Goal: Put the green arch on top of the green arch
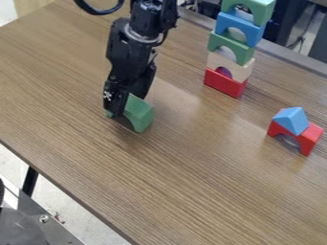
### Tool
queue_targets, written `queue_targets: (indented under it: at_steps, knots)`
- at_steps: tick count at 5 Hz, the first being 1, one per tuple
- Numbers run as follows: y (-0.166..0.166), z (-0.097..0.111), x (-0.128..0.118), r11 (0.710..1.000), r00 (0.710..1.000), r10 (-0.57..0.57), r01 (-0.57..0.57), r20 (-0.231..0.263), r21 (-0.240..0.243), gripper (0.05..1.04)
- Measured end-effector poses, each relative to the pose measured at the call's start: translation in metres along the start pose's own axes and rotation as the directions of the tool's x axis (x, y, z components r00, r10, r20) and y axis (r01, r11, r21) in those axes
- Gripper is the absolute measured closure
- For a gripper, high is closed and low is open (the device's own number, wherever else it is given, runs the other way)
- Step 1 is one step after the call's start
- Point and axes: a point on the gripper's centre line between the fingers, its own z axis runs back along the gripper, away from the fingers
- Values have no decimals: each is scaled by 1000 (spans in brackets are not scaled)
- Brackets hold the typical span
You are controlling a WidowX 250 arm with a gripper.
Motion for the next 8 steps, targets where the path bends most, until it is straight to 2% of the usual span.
queue_targets:
  at_steps: [1,2,3,4,5,6,7,8]
  knots:
    - [4,-7,-2,999,1000,-5,5,-2,32,425]
    - [4,-8,-2,999,1000,-1,2,-6,32,515]
    - [5,-8,-2,999,1000,3,-2,-15,37,515]
    - [7,1,-7,997,998,-26,30,-49,69,515]
    - [-3,55,-10,999,996,-44,43,-81,-9,515]
    - [-9,105,-12,996,989,-73,66,-131,-59,515]
    - [-17,148,-12,991,983,-80,60,-165,-121,515]
    - [-26,177,-25,975,979,-133,102,-157,-196,515]
